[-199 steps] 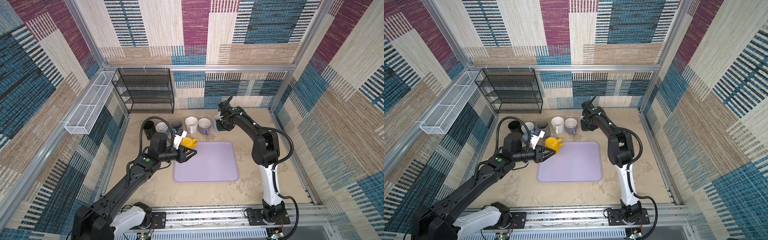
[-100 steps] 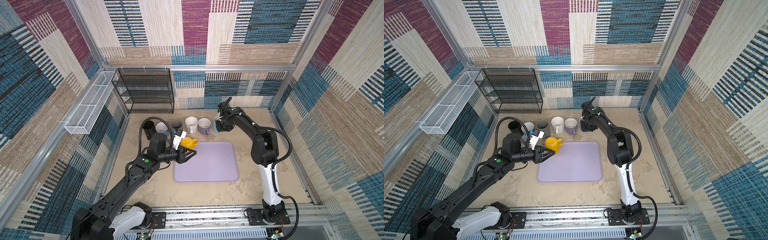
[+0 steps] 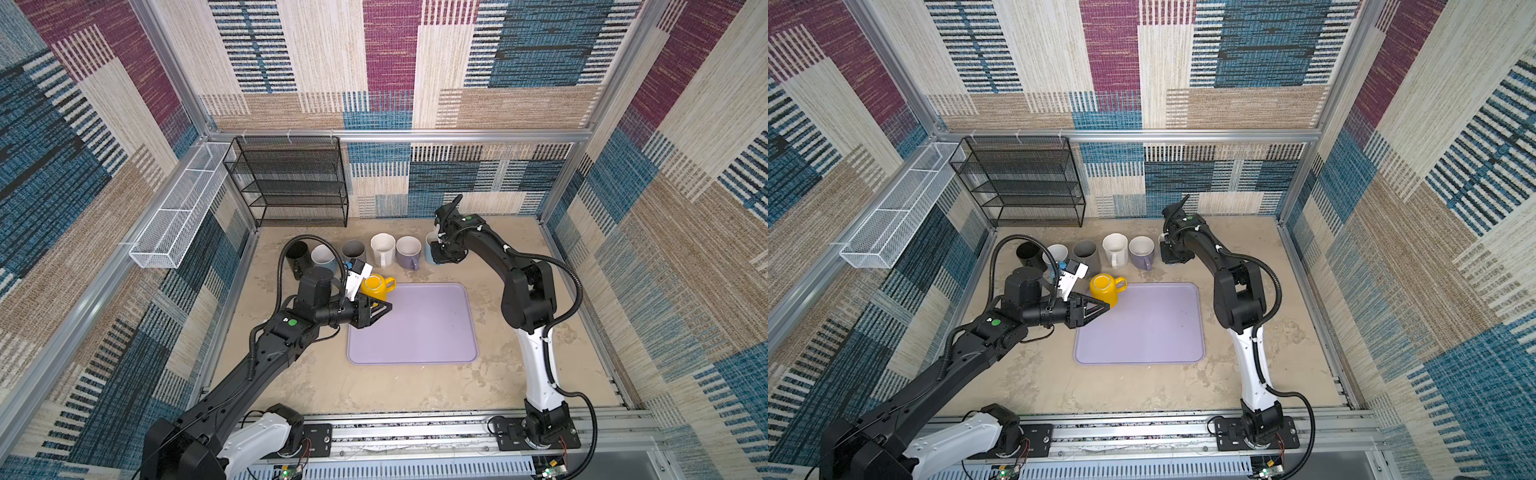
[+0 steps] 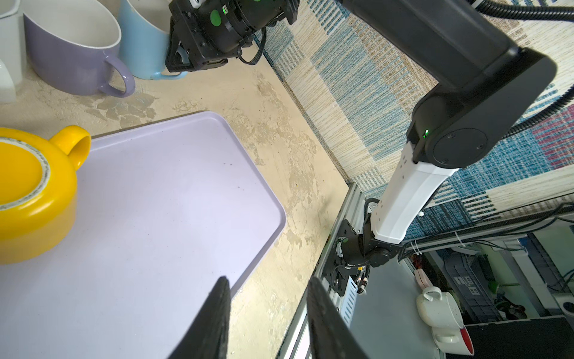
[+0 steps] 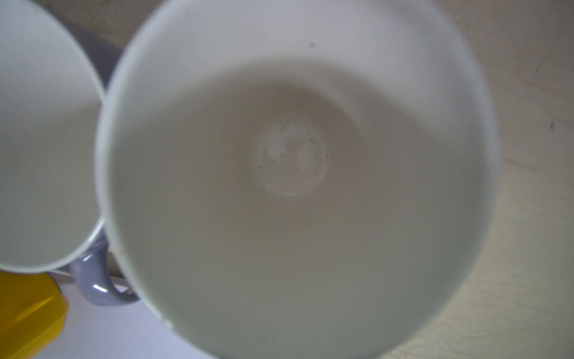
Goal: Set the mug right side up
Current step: 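Lower the upright light-blue mug onto the table beside the lavender mug with the right gripper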
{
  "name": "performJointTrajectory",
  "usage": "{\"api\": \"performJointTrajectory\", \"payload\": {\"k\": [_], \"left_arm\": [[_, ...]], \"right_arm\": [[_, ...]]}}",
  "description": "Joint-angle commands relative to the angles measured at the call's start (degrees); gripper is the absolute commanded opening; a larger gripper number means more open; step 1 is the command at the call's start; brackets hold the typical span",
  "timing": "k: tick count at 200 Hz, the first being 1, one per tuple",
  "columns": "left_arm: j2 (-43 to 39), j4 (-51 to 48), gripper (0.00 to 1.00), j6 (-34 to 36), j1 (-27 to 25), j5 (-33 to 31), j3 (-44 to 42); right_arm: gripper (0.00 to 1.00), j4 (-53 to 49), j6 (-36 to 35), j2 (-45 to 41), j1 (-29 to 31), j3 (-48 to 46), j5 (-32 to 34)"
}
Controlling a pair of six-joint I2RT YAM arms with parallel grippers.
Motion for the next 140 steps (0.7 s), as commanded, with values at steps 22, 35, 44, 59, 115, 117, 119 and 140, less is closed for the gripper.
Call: {"api": "performJointTrajectory", "payload": {"k": [22, 35, 44, 59, 115, 117, 119, 140], "left_arm": [[-0.34, -0.73, 0.38, 1.69, 0.03, -0.79, 0.20], [-0.41, -0.79, 0.38, 1.68, 0.01, -0.87, 0.15], [-0.41, -0.92, 0.38, 1.74, 0.06, -0.87, 0.21], [-0.45, -1.09, 0.38, 1.83, 0.03, -0.92, 0.21], [-0.29, -1.47, 0.38, 1.85, 0.06, -1.36, 0.57], [-0.28, -1.49, 0.38, 1.85, 0.02, -1.37, 0.58], [-0.27, -1.62, 0.38, 1.85, 0.01, -1.41, 0.70], [-0.06, -2.31, 0.38, 1.94, 0.01, -2.04, 1.03]], "right_arm": [[0.32, 1.12, -0.27, -0.15, 0.09, 0.26, -0.17], [0.34, 1.23, -0.23, -0.28, 0.07, 0.18, -0.24], [0.35, 1.28, -0.23, -0.38, 0.08, 0.18, -0.28], [0.36, 1.37, -0.28, -0.63, 0.07, 0.00, -0.24], [0.41, 2.78, -0.25, -4.50, 0.16, -2.89, 0.21], [0.41, 2.94, -0.28, -4.69, 0.09, -3.03, 0.21], [0.41, 3.02, -0.24, -4.91, 0.08, -3.26, 0.34], [0.41, 4.31, -0.06, -7.67, 0.08, -5.70, 0.98]]}}
